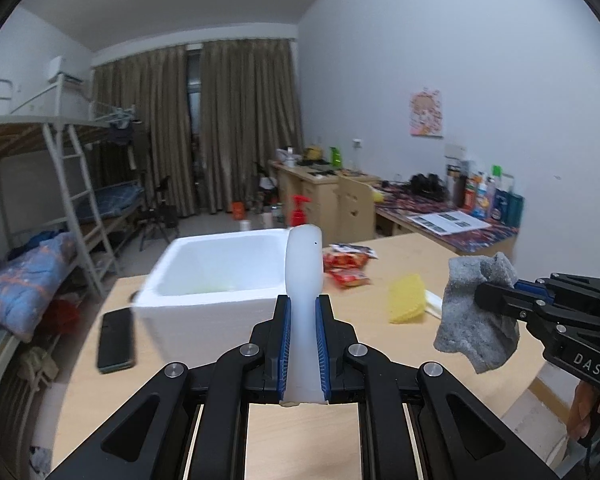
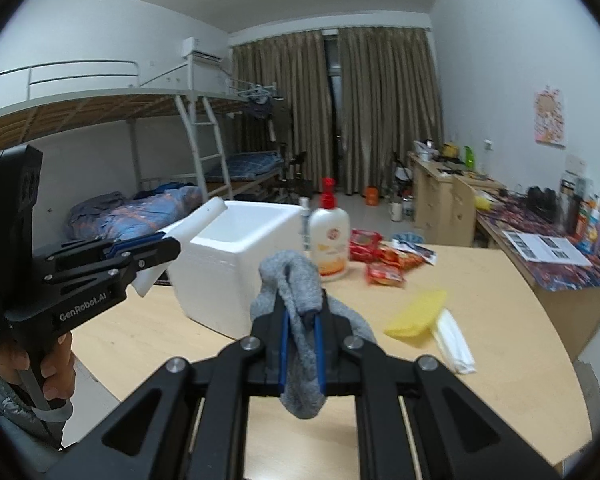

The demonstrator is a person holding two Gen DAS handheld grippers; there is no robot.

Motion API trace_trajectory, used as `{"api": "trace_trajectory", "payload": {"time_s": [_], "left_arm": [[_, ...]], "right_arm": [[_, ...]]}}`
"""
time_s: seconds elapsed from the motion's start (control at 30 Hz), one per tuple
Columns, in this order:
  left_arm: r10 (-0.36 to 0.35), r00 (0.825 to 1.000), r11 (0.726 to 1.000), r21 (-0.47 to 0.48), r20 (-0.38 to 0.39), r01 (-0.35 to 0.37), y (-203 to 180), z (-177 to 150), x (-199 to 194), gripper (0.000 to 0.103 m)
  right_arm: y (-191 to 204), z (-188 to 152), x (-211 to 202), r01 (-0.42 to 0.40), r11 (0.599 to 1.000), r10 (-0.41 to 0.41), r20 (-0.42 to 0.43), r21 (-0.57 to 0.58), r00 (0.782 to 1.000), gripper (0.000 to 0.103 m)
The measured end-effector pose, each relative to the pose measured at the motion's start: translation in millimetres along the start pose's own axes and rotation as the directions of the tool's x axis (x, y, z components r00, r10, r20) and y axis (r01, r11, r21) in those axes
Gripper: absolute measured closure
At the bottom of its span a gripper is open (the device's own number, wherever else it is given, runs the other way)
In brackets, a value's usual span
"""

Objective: Organize soft objects
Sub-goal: 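Carry the white tube and grey sock over the white foam box with both grippers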

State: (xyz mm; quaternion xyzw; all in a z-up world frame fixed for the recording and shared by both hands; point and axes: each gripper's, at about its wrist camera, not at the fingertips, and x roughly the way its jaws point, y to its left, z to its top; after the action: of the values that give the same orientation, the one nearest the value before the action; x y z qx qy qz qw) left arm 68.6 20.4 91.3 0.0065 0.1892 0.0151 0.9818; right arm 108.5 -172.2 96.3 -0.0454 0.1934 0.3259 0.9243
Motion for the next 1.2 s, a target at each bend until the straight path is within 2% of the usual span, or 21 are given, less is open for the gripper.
{"api": "trace_trajectory", "payload": {"time_s": [0.33,0.53,0.87,1.2], "left_arm": [[0.077,0.997,0.996,-0.052,0.0,-0.077,54.1,-11.5,-18.6,0.09],[0.079,0.997,0.993,-0.089,-0.006,-0.079,77.2,-19.1,-19.7,0.09],[0.057,0.998,0.995,-0.086,-0.018,-0.058,86.0,-13.9,-5.9,0.09],[0.022,1.0,0.997,-0.076,0.004,-0.021,89.2,12.7,3.6,0.09]], "right_arm": [[44.4,10.1,27.9,-0.097,0.994,0.097,0.015,-0.047,0.995,0.089],[68.1,11.2,43.1,-0.139,0.988,0.14,0.001,-0.065,0.99,0.089],[75.1,20.6,55.9,-0.124,0.989,0.123,-0.012,-0.075,0.992,0.089],[78.9,36.7,63.2,-0.123,0.988,0.123,-0.008,-0.091,0.992,0.089]]}}
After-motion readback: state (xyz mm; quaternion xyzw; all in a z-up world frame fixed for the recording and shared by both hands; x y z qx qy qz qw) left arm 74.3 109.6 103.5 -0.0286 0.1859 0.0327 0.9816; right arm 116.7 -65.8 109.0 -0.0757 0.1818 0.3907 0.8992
